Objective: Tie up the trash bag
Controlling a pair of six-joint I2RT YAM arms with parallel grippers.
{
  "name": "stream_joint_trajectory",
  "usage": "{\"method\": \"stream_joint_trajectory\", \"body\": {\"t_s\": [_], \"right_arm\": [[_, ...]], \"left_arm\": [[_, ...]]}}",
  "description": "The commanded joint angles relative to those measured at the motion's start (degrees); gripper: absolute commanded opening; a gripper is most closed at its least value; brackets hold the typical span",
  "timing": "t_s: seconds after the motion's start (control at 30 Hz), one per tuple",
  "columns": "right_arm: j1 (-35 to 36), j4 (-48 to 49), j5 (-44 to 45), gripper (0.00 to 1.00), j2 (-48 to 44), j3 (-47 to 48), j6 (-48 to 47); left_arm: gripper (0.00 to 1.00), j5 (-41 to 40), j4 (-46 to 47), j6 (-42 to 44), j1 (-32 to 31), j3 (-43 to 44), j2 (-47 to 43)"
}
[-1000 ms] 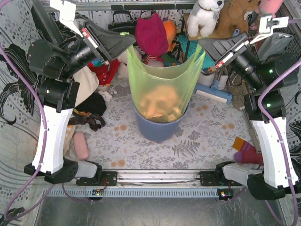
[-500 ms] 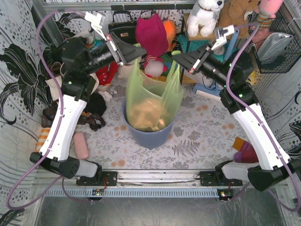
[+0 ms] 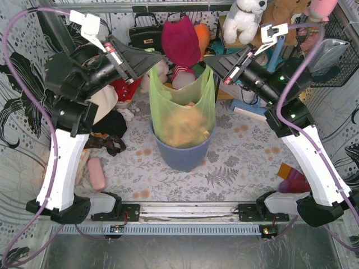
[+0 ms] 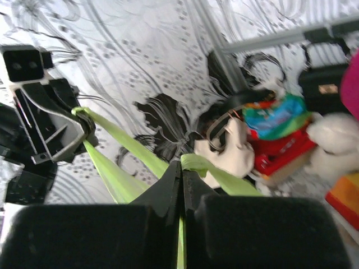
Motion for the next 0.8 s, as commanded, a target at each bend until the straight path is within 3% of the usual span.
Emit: {"method": "stream_joint_trajectory", "body": {"t_s": [0.0, 0.13, 0.17, 0.3, 0.43, 0.63, 0.77], "right_arm": [[0.2, -0.1, 5.9, 0.00, -1.4, -5.4, -3.4], [0.2, -1.1, 7.0, 0.00, -1.8, -6.0, -4.7], [0.1, -1.5, 7.1, 0.05, -1.9, -5.8, -4.9], [0.2, -3.5, 7.9, 0.34, -2.5, -4.7, -6.0], [0.1, -7.0, 9.2, 0.47, -2.9, -2.7, -7.5], [0.2, -14.0, 11.9, 0.49, -2.1, 2.7, -11.3], [0.1, -18.9, 9.8, 0.51, 1.0, 9.0, -14.6]], "left_arm": [[0.16, -2.9, 1.1, 1.3, 0.4, -3.5, 3.4], [0.39, -4.9, -2.4, 3.1, 0.8, -3.0, 4.4], [0.47, -5.5, -3.8, 3.8, 0.9, -2.4, 4.4], [0.59, -7.4, -9.4, 7.2, 1.2, 0.8, 3.6], [0.64, -9.9, -14.1, 9.7, 1.2, 2.0, 1.3], [0.67, -10.1, -15.9, 8.9, 1.2, 0.4, -3.8], [0.67, -5.7, -14.3, 5.7, 1.2, -1.0, -5.8]]}}
